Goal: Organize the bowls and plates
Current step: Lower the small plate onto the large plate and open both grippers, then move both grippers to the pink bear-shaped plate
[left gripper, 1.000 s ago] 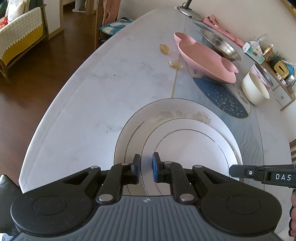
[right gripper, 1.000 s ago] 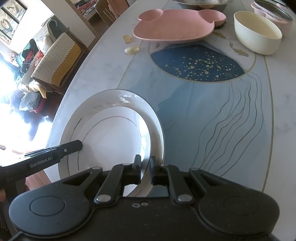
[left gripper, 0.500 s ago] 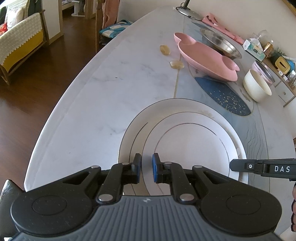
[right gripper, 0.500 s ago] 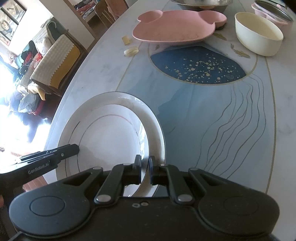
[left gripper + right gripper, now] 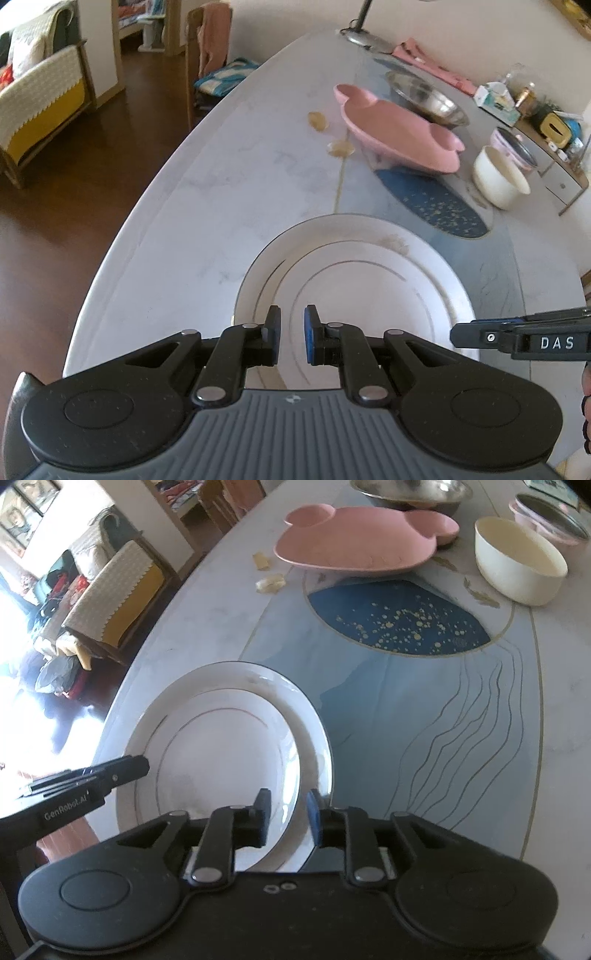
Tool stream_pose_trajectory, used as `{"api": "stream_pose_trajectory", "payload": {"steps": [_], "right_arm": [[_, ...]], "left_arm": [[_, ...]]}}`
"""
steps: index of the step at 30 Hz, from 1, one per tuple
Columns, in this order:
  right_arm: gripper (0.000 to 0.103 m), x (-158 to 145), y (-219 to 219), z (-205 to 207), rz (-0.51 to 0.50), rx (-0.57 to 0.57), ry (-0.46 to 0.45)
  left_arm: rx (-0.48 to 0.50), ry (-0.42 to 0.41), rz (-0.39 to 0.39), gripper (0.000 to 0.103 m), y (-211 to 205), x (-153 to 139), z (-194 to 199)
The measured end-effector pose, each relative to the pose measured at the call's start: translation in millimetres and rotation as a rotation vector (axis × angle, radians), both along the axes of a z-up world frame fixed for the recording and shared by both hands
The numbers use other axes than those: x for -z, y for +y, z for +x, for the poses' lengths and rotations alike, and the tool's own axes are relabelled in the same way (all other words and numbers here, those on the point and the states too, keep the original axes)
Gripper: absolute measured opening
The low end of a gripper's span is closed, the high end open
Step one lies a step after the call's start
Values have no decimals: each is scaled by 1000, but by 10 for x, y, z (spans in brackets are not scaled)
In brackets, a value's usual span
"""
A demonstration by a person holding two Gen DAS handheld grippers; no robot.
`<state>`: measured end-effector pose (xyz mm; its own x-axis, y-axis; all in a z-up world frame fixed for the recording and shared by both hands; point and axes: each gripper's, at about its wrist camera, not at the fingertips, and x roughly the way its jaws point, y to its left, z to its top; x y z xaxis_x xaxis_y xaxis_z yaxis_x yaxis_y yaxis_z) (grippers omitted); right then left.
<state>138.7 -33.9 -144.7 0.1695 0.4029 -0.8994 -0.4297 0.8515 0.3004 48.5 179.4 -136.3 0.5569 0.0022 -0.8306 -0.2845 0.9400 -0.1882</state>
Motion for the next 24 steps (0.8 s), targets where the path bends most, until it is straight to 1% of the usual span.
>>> {"api": "stream_pose_trajectory", "payload": {"steps": [2,3,4,5,6,7,8,9,10,12,13,16,17,18,20,21,24], "right_arm": [[36,-88,-5,-47,6,-24,-33],[36,-128,-13,-60,12,-31,-42],[36,-165,-16,-64,17,-36,-50],[36,-215,-28,-74,18,-42,-65],[37,-256,-40,-74,18,-44,-76],[39,-307,-59,-72,22,-44,-90],[46,-354,-78,-64,24,-41,-101],[49,-400,-100,-55,26,-37,-114],[51,-445,-123,-41,29,-34,-129],[51,-525,-157,-13,26,-31,-153],[53,-571,-178,9,26,-26,-164],[64,-697,-217,57,22,-12,-207],[65,-737,-226,70,20,-9,-221],[66,-758,-229,81,17,-8,-230],[73,-827,-248,112,14,-4,-254],[75,-853,-256,126,12,-2,-267],[82,-932,-298,215,13,15,-292]], "left_arm": [[12,-19,-7,12,-43,-85,2],[16,-29,-15,13,-61,-130,6],[19,-39,-20,16,-82,-171,14],[22,-50,-21,26,-102,-219,18],[26,-62,-19,32,-128,-260,26],[28,-78,-10,47,-152,-310,30],[28,-91,3,61,-177,-352,35],[29,-108,15,64,-196,-402,43],[33,-124,23,65,-214,-450,55],[44,-142,24,65,-236,-533,87],[51,-150,23,66,-248,-573,109],[66,-169,40,72,-291,-673,178],[70,-177,49,74,-314,-707,196],[77,-185,57,74,-337,-738,216],[88,-198,75,74,-383,-788,267],[91,-205,86,74,-404,-813,299],[97,-216,85,77,-433,-861,396]]}}
